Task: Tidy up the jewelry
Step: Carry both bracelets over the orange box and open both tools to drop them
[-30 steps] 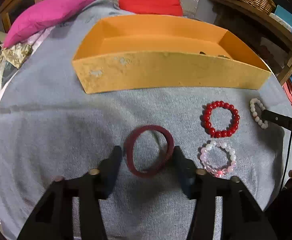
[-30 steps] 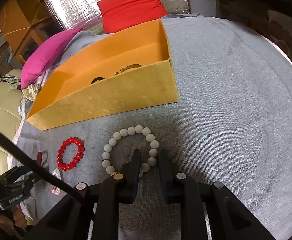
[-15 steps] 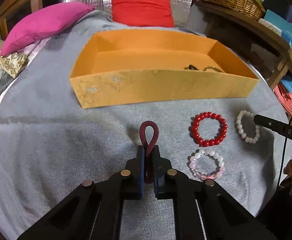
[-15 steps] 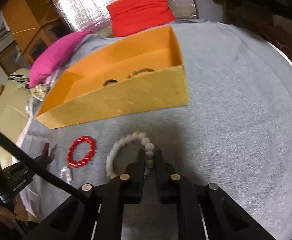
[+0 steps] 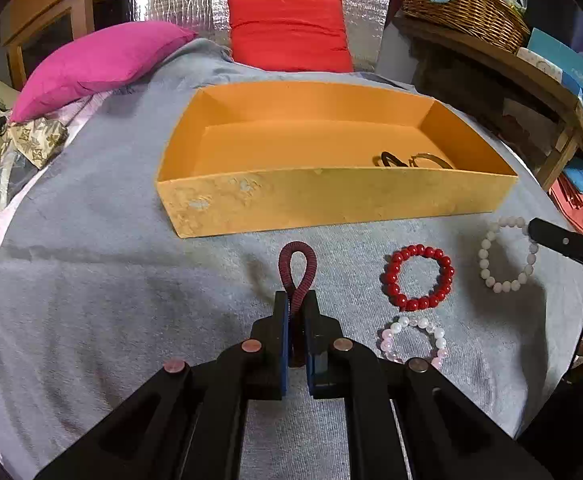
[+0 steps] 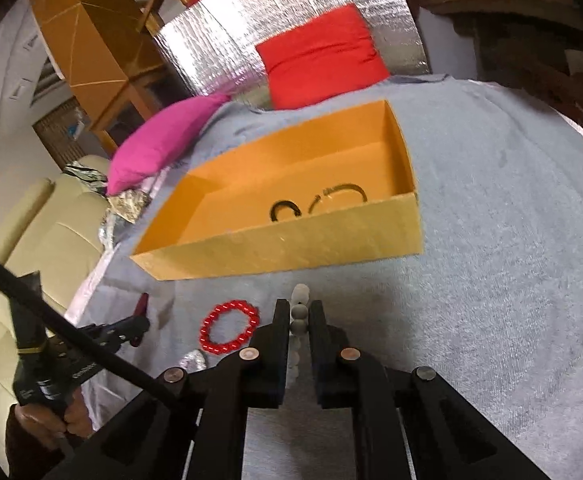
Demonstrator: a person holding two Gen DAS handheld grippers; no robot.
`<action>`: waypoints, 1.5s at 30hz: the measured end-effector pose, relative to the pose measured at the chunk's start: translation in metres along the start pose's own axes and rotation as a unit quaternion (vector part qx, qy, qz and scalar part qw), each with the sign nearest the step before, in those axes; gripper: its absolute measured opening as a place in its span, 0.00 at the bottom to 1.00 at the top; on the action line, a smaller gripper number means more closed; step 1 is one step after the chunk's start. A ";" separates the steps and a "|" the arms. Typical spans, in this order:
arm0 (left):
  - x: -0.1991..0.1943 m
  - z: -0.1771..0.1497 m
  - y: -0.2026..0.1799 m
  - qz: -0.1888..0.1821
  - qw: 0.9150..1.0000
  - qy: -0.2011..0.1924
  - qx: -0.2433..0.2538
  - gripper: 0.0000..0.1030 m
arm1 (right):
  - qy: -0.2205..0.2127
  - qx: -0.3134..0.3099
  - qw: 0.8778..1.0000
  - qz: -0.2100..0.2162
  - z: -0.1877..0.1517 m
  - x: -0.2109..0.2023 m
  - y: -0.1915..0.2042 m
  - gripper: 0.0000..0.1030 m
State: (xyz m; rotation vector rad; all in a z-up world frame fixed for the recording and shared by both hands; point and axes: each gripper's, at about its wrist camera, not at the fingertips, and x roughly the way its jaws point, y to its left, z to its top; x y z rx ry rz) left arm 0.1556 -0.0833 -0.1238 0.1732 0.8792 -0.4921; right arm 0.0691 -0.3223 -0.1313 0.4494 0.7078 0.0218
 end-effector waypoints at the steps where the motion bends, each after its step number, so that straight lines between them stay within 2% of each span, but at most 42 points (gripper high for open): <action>1: -0.001 0.001 0.001 0.000 1.000 -0.002 -0.002 0.07 | -0.006 -0.002 1.000 0.003 0.000 -0.002 0.002 0.10; 9: -0.019 0.007 -0.005 -0.011 0.999 -0.034 -0.001 0.07 | -0.044 -0.018 0.998 0.035 0.006 -0.020 0.017 0.10; 16: -0.031 0.024 -0.016 -0.017 0.998 -0.057 0.005 0.07 | -0.078 -0.007 0.994 0.073 0.026 -0.034 0.027 0.10; 20: -0.035 0.052 -0.020 -0.026 0.997 -0.067 0.004 0.07 | -0.096 -0.001 0.993 0.075 0.044 -0.035 0.033 0.10; 23: -0.032 0.083 -0.018 -0.018 0.997 -0.076 0.006 0.07 | -0.105 0.006 0.992 0.076 0.065 -0.026 0.036 0.10; 25: -0.023 0.105 -0.014 -0.026 0.997 -0.073 -0.003 0.07 | -0.108 0.002 0.992 0.067 0.082 -0.014 0.039 0.10; 29: 0.009 0.132 -0.009 -0.021 0.998 -0.060 -0.016 0.07 | -0.098 -0.006 0.995 0.034 0.116 0.025 0.041 0.10; 34: 0.061 0.143 -0.005 -0.013 1.000 -0.012 -0.023 0.07 | -0.055 -0.014 0.998 0.024 0.141 0.086 0.044 0.10; 40: 0.092 0.144 0.005 0.001 0.999 0.028 -0.031 0.07 | -0.014 -0.010 1.000 0.023 0.148 0.132 0.049 0.10; 45: 0.101 0.141 0.008 0.012 0.998 0.048 -0.028 0.07 | 0.012 0.003 1.000 0.013 0.145 0.151 0.045 0.10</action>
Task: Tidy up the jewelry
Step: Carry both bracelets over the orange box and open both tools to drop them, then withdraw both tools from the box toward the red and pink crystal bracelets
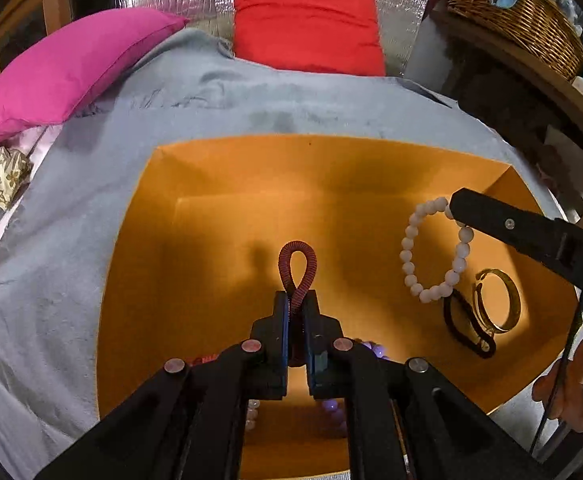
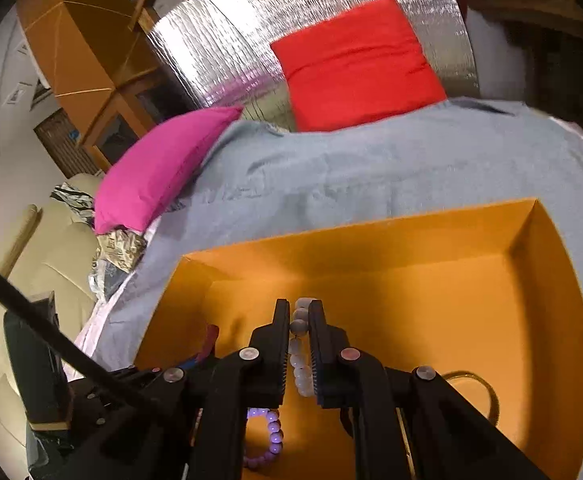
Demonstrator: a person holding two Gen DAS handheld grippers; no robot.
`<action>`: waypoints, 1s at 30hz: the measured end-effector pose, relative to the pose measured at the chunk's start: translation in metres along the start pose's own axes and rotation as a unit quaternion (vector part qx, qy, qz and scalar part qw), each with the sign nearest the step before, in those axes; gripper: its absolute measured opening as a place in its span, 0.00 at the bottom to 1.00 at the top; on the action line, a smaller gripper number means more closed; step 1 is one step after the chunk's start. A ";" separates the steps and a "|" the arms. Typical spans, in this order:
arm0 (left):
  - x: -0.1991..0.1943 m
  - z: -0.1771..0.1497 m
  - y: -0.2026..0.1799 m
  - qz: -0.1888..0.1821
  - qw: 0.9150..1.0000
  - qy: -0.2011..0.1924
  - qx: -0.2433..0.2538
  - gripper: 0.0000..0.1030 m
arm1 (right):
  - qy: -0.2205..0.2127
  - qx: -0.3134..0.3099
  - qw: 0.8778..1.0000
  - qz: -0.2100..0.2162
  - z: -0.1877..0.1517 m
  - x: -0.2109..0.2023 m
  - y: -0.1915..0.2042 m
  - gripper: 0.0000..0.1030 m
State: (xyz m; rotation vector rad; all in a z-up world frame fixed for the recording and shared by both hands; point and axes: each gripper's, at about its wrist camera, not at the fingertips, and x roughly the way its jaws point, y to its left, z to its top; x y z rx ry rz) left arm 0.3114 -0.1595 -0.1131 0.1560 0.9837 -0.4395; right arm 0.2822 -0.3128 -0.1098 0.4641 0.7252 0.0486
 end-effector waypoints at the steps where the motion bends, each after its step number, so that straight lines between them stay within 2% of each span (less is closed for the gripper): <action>1: 0.000 0.000 0.000 0.001 1.000 0.002 0.000 0.07 | 0.005 0.005 1.000 -0.004 0.000 0.003 -0.002 0.10; 4: 0.000 -0.001 0.000 0.006 1.000 0.007 0.001 0.07 | 0.009 0.015 1.000 -0.008 -0.001 0.007 -0.005 0.11; 6: 0.001 -0.002 0.000 0.015 1.000 0.012 0.001 0.18 | 0.003 0.014 1.000 -0.017 -0.002 0.005 -0.005 0.11; 8: -0.003 -0.005 -0.001 0.027 1.000 0.010 0.002 0.41 | 0.000 0.014 1.000 -0.021 -0.001 0.005 -0.005 0.11; 10: -0.010 -0.007 -0.001 0.037 0.999 0.003 0.003 0.50 | -0.008 0.018 0.999 -0.037 -0.001 -0.001 -0.008 0.16; 11: -0.016 -0.008 -0.001 0.040 0.999 -0.004 0.004 0.51 | -0.012 0.019 0.999 -0.042 -0.001 -0.005 -0.010 0.23; 12: -0.021 -0.008 -0.001 0.042 0.999 -0.010 0.004 0.51 | -0.018 0.019 0.999 -0.044 -0.002 -0.011 -0.012 0.25; 16: -0.049 -0.015 0.003 0.062 0.997 -0.046 -0.006 0.66 | -0.038 0.018 0.998 -0.054 -0.005 -0.037 -0.016 0.26; 19: -0.071 -0.024 0.004 0.074 0.994 -0.073 -0.016 0.67 | -0.052 0.016 0.996 -0.067 -0.011 -0.061 -0.017 0.38; 20: -0.077 -0.027 0.003 0.075 0.994 -0.082 -0.016 0.67 | -0.057 0.014 0.996 -0.070 -0.014 -0.069 -0.017 0.46; 21: -0.085 -0.032 0.002 0.078 0.992 -0.094 -0.017 0.67 | -0.064 0.009 0.995 -0.074 -0.018 -0.078 -0.015 0.50; 24: -0.102 -0.049 -0.003 0.075 0.990 -0.119 -0.007 0.68 | -0.082 -0.020 0.993 -0.087 -0.030 -0.105 -0.007 0.52; 27: -0.115 -0.071 -0.008 0.082 0.988 -0.134 0.009 0.79 | -0.093 -0.034 0.992 -0.079 -0.053 -0.133 -0.002 0.52; 30: -0.125 -0.106 -0.010 0.076 0.987 -0.138 0.013 0.79 | -0.094 -0.034 0.993 -0.070 -0.080 -0.155 -0.004 0.55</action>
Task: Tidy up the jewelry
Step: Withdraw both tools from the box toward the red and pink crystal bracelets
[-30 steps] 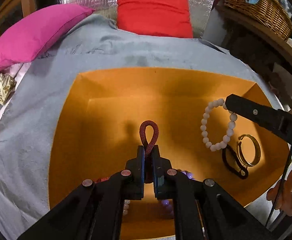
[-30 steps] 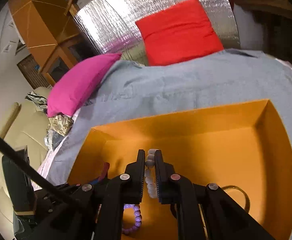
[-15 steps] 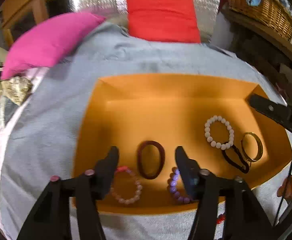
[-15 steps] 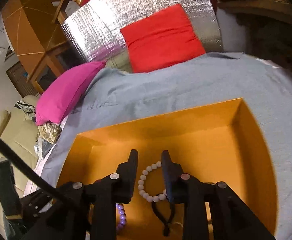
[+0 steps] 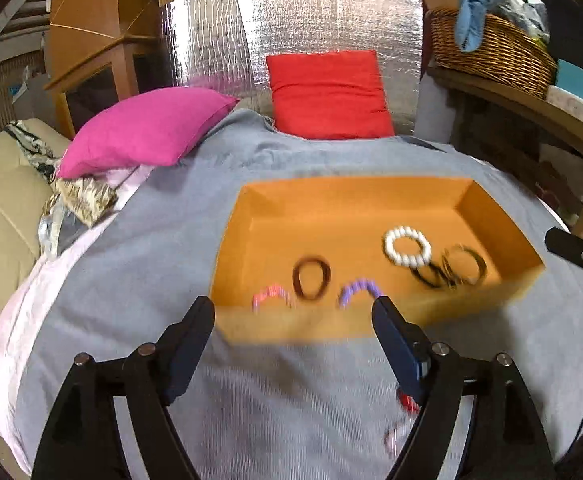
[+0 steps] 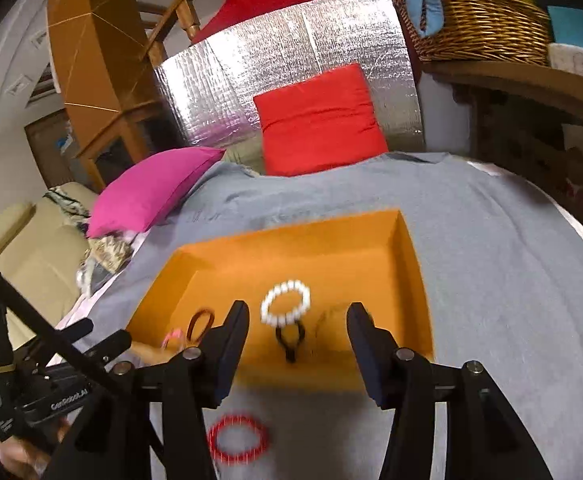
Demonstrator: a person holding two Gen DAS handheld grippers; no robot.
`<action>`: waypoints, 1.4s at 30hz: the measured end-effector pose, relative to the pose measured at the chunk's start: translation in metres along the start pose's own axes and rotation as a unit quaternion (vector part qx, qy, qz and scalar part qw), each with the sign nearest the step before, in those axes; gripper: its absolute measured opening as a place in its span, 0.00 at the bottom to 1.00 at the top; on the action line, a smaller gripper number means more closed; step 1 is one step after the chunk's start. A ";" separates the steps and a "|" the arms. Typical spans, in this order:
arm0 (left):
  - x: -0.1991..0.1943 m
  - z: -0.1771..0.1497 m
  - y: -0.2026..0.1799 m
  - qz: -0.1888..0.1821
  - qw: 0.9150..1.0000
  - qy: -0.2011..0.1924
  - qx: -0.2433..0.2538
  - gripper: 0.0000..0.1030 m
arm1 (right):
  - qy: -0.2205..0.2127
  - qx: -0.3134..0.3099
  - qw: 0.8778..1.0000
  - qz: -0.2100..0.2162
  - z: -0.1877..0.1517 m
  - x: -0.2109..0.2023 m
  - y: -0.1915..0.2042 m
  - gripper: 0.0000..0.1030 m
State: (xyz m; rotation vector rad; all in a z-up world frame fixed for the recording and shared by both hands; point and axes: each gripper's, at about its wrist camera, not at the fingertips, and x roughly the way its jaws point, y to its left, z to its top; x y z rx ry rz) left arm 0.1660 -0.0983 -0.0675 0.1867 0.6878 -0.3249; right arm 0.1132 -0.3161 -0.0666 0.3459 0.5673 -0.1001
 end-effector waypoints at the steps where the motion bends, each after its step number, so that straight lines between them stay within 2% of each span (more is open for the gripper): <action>1: -0.003 -0.010 0.001 -0.006 1.000 0.006 0.000 0.79 | 0.003 0.005 1.000 0.007 -0.009 -0.009 -0.003 0.55; 4: -0.013 -0.034 0.002 -0.012 0.999 0.031 -0.009 0.79 | 0.012 0.019 1.000 0.016 -0.030 -0.029 -0.012 0.55; 7: -0.023 -0.051 -0.001 -0.020 0.999 0.032 -0.005 0.79 | 0.025 0.025 0.999 0.018 -0.048 -0.039 -0.018 0.55; 9: -0.029 -0.057 -0.005 -0.010 1.000 0.023 0.009 0.79 | 0.039 0.029 0.999 0.023 -0.054 -0.038 -0.020 0.55; 14: -0.028 -0.054 -0.004 0.023 1.000 0.011 0.004 0.79 | 0.063 0.020 0.997 0.033 -0.064 -0.029 -0.018 0.55; 24: -0.010 -0.044 0.003 0.070 0.997 0.018 -0.005 0.79 | 0.096 0.015 0.995 0.035 -0.067 -0.006 -0.006 0.55; 39: -0.005 -0.048 -0.002 0.065 0.997 0.033 0.004 0.79 | 0.132 -0.010 0.991 0.030 -0.075 0.009 0.010 0.55; 42: -0.005 -0.050 -0.002 0.064 0.997 0.037 0.004 0.79 | 0.132 -0.010 0.991 0.026 -0.076 0.009 0.010 0.60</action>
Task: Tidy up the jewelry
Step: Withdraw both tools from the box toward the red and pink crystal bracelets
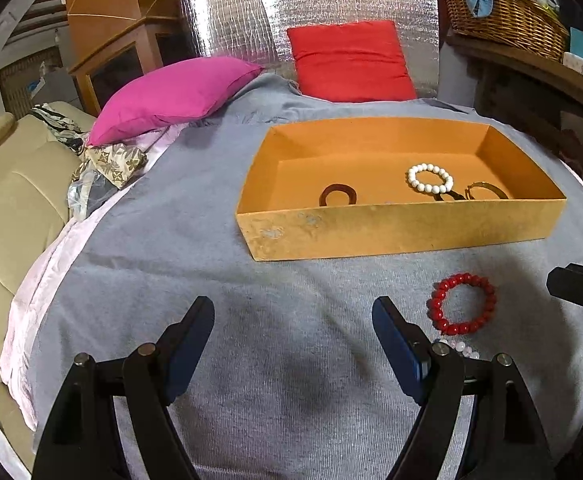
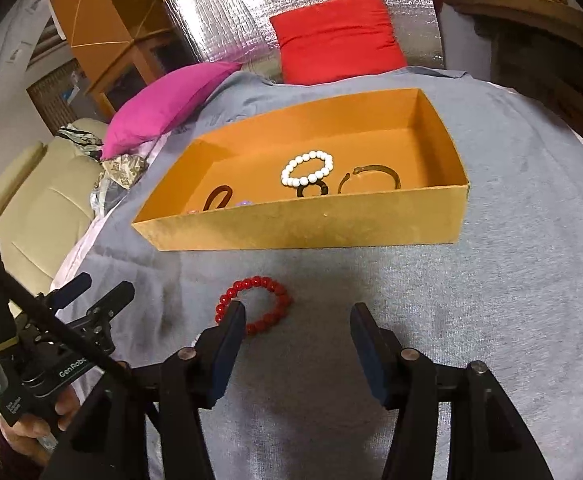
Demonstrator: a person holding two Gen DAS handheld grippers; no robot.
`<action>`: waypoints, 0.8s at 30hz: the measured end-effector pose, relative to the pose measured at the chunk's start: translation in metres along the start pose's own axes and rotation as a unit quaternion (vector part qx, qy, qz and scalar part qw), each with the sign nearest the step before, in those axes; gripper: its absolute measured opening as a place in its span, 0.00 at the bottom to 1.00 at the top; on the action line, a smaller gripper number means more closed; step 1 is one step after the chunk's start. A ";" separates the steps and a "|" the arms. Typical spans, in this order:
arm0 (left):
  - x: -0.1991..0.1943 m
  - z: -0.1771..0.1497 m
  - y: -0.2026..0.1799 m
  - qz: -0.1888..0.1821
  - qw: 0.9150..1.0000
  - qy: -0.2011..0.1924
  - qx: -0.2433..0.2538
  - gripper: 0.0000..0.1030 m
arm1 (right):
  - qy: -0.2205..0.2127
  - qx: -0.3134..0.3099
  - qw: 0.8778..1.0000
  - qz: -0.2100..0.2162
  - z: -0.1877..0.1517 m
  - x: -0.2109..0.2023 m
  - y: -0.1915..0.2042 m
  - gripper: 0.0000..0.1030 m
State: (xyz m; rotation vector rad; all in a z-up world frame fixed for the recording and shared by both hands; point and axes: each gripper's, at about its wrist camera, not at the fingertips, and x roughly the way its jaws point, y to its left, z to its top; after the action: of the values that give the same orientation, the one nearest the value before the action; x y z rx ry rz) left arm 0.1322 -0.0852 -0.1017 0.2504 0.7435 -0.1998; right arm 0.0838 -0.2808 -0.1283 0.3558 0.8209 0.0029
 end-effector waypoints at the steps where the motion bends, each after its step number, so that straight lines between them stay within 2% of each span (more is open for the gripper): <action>1: 0.000 -0.001 0.000 0.001 1.000 0.002 -0.001 0.79 | 0.000 0.001 1.000 -0.001 0.000 0.000 -0.001 0.60; 24: 0.006 -0.004 -0.002 -0.014 1.000 0.022 0.006 0.79 | 0.019 -0.008 1.000 -0.004 -0.004 0.012 0.003 0.60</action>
State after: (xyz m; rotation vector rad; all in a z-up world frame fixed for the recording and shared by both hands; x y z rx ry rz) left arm 0.1331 -0.0861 -0.1091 0.2559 0.7900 -0.2264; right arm 0.0895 -0.2751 -0.1379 0.3385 0.8589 0.0077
